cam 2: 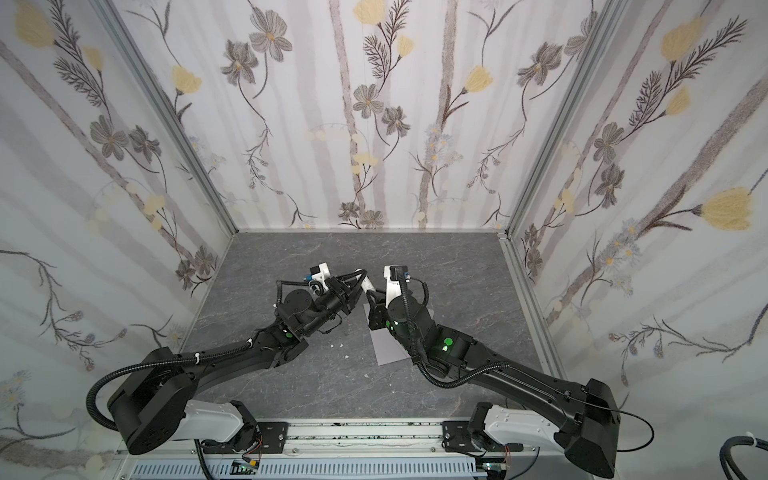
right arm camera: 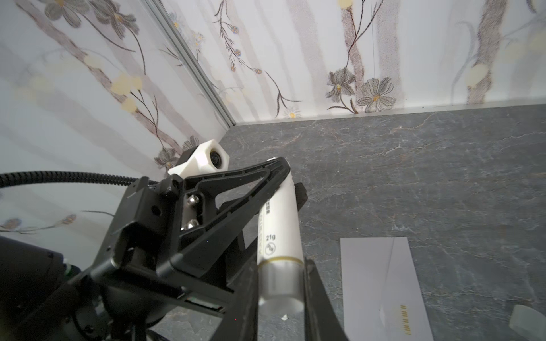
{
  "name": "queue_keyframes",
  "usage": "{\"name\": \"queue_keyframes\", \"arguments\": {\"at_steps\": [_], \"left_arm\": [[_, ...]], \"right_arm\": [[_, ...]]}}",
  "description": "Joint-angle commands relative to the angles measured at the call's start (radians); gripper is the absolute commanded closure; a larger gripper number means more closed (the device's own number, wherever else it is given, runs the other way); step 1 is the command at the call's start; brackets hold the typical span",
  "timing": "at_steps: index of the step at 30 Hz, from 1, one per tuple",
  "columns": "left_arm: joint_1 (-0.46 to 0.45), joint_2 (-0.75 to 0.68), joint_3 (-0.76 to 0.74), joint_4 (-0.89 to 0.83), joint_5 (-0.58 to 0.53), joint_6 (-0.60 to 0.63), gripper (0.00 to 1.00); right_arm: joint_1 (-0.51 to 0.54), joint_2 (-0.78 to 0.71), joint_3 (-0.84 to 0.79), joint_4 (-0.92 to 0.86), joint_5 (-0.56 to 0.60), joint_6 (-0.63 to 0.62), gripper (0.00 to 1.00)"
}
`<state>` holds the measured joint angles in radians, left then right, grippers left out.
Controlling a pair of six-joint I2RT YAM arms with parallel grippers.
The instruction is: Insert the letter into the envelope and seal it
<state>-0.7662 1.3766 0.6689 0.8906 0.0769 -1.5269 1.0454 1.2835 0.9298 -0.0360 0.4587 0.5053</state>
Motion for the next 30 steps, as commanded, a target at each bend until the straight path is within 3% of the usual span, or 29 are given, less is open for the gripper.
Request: {"name": "queue_keyframes", "arguments": {"at_steps": [1,16,30], "left_arm": [[-0.004,-0.011,-0.003,0.036,0.099,-0.013,1.00],[-0.006,-0.031,-0.017,0.014,0.125,-0.021,1.00],[-0.010,-0.037,-0.017,-0.014,0.143,-0.035,1.00]], "right_arm": [[0.021,0.024,0.032,-0.077,0.163,-0.142,0.90],[0.161,0.106,0.090,-0.146,0.469,-0.431,0.88],[0.287,0.244,0.064,-0.048,0.814,-0.737,0.90]]}}
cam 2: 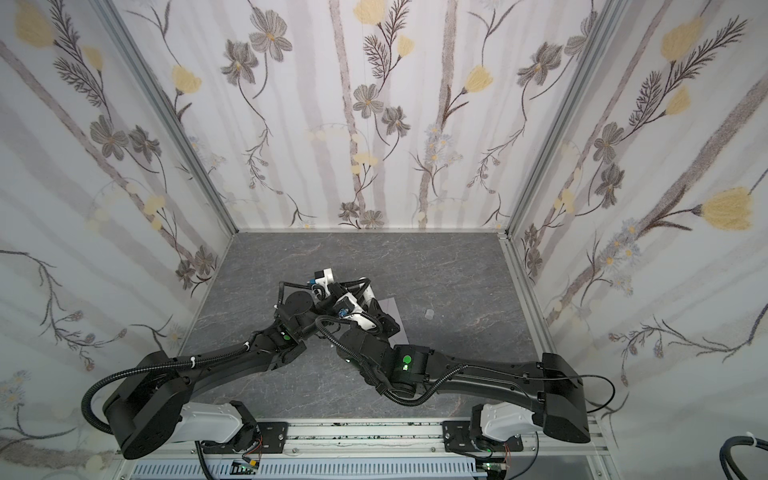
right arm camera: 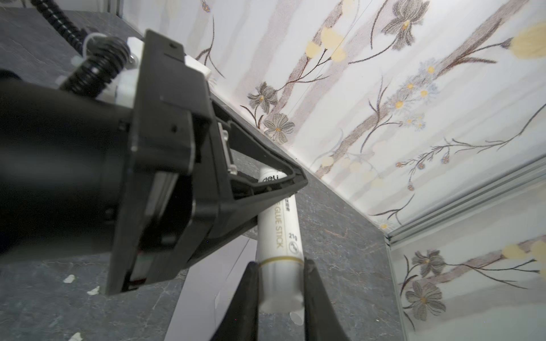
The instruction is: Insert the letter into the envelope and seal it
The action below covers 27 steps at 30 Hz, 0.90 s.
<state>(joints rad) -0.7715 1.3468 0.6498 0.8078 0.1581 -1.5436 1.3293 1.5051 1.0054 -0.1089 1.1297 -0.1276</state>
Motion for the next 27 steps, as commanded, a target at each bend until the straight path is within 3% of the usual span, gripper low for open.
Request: {"name": "queue_keyframes", "arguments": {"at_steps": [1,9,13,19,23,27], "left_arm": [[-0.005,-0.005,0.002,0.066,0.064,-0.020,1.00],[-0.005,0.017,0.001,0.063,0.055,-0.029,1.00],[-0.005,0.022,0.008,0.064,0.049,-0.027,1.00],[-0.003,0.020,-0.002,0.063,0.017,-0.024,1.00],[0.001,0.011,-0.009,0.065,-0.041,0.001,1.00],[0.008,0.011,-0.005,0.068,-0.083,0.025,1.00]], "right_arm": [[0.004,0.028,-0.020,0.041,0.153,-0.123,0.90],[0.021,0.053,-0.081,0.159,0.200,-0.236,0.90],[0.020,0.044,-0.079,0.169,0.147,-0.185,0.88],[0.016,-0.025,-0.018,0.065,-0.064,0.074,0.59],[-0.006,-0.127,-0.019,0.029,-0.297,0.307,0.42],[-0.081,-0.274,-0.083,0.045,-0.498,0.527,0.36]]}}
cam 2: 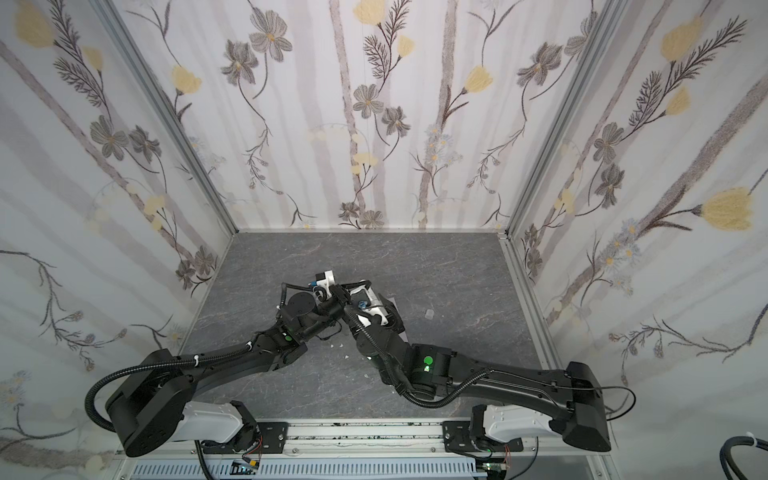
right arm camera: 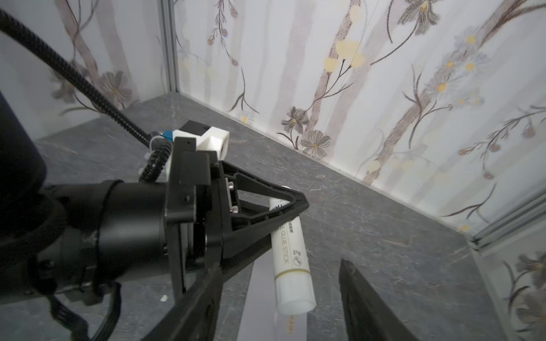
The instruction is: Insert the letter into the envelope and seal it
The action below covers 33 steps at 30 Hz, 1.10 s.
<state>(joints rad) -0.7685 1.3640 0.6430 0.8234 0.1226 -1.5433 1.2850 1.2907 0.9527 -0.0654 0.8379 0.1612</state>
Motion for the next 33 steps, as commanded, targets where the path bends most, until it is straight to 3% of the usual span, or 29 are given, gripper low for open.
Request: {"name": "queue_keyframes", "arguments": {"at_steps": [1,6,11,21,33], "left_arm": [[0.006,-0.006,0.004,0.054,-0.053,0.030,1.00],[0.008,-0.005,0.018,0.058,-0.077,0.036,1.00],[0.005,0.008,0.031,0.065,-0.097,0.027,1.00],[-0.008,0.046,0.085,0.069,-0.131,0.025,1.00],[-0.023,0.066,0.070,0.110,-0.147,0.000,1.00]], "right_arm": [[-0.062,-0.096,-0.050,0.013,-0.252,0.280,0.35],[-0.220,-0.294,-0.236,0.205,-0.465,0.486,0.33],[-0.328,-0.302,-0.331,0.399,-0.625,0.640,0.31],[-0.392,-0.188,-0.395,0.593,-0.725,0.819,0.31],[-0.442,-0.151,-0.414,0.649,-0.722,0.850,0.44]]}}
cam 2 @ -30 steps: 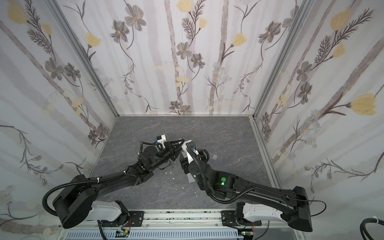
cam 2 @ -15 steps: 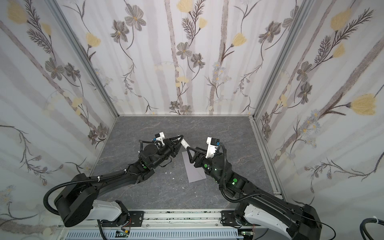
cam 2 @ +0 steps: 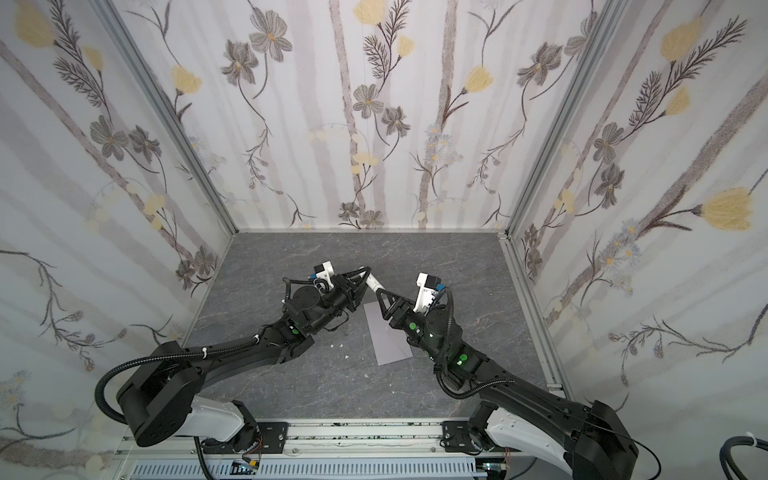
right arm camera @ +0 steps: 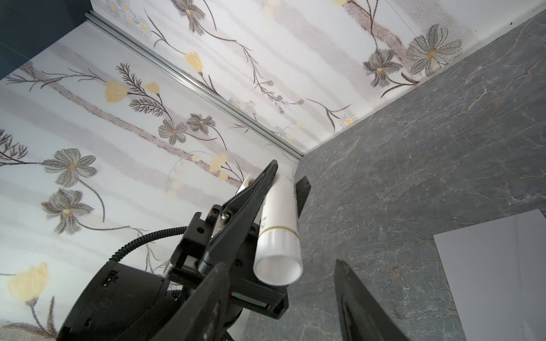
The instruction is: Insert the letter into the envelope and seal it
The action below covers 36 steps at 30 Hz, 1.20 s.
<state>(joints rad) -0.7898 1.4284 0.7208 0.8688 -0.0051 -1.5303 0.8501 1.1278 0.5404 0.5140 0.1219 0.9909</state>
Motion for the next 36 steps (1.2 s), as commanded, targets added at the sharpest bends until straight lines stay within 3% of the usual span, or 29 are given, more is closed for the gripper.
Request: {"name": "queue_keyframes", "arguments": {"at_steps": [1,12,21,26,36], "left_arm": [[-0.003,0.002,-0.009,0.069,-0.018,-0.014,1.00],[-0.006,0.009,-0.025,0.103,-0.018,-0.025,1.00],[-0.007,0.014,-0.032,0.114,-0.013,-0.031,1.00],[-0.008,0.015,-0.033,0.118,-0.008,-0.033,1.00],[-0.011,0.015,-0.044,0.115,0.034,-0.092,1.00]], "right_arm": [[-0.011,0.017,0.001,0.075,-0.013,0.022,0.45],[-0.019,0.060,0.024,0.081,-0.045,0.026,0.62],[-0.019,0.075,0.023,0.080,-0.065,0.034,0.65],[-0.020,0.075,0.032,0.070,-0.065,0.024,0.72],[-0.016,0.057,0.106,-0.145,-0.009,-0.151,0.82]]}}
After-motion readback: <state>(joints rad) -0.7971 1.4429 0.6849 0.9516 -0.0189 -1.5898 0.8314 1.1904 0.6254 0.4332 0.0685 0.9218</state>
